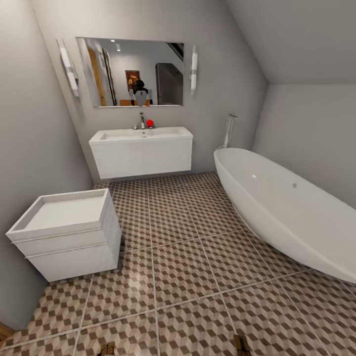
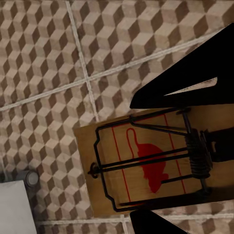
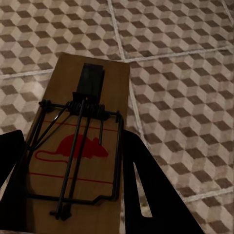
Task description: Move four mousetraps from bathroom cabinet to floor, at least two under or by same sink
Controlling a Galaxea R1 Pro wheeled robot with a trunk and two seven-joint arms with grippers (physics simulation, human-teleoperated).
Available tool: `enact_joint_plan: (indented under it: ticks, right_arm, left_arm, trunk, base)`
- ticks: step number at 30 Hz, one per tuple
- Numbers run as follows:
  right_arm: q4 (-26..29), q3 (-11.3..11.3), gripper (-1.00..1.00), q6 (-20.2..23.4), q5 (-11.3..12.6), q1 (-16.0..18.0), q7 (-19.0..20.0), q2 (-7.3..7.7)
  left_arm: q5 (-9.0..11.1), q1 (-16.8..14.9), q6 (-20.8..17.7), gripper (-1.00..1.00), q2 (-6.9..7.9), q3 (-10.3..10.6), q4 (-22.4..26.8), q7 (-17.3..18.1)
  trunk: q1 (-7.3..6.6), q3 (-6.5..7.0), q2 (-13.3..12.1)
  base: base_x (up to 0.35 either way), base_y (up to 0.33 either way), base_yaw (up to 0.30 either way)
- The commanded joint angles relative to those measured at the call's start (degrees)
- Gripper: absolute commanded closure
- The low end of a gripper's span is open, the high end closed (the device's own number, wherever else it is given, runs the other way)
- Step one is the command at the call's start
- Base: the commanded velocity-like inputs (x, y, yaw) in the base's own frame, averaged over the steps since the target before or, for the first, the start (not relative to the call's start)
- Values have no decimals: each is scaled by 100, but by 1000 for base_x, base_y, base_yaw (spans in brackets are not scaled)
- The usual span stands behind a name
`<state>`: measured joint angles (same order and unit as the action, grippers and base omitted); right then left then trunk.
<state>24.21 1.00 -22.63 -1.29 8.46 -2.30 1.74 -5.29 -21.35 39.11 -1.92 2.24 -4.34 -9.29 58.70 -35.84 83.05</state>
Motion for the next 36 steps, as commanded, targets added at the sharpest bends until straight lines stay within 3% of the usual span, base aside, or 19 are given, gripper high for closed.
enact_joint_plan:
  ticks: [1, 21, 36]
  right_arm:
    - [-4, 14, 100, -17, -12, 5, -43, 2]
    - [-4, 14, 100, -20, -12, 4, -43, 2]
    - [-4, 14, 100, -22, -12, 5, -43, 2]
  left_arm:
    - [-60, -10, 27, 100, -1, 22, -23, -56]
    - [-60, -10, 27, 100, -1, 22, -23, -56]
    - [-60, -10, 27, 100, -1, 22, -23, -56]
  trunk:
    - [3, -5, 2]
    - [3, -5, 2]
    - [3, -5, 2]
  base:
    - [331, -70, 4]
    - [331, -128, 0]
    - [331, -12, 46]
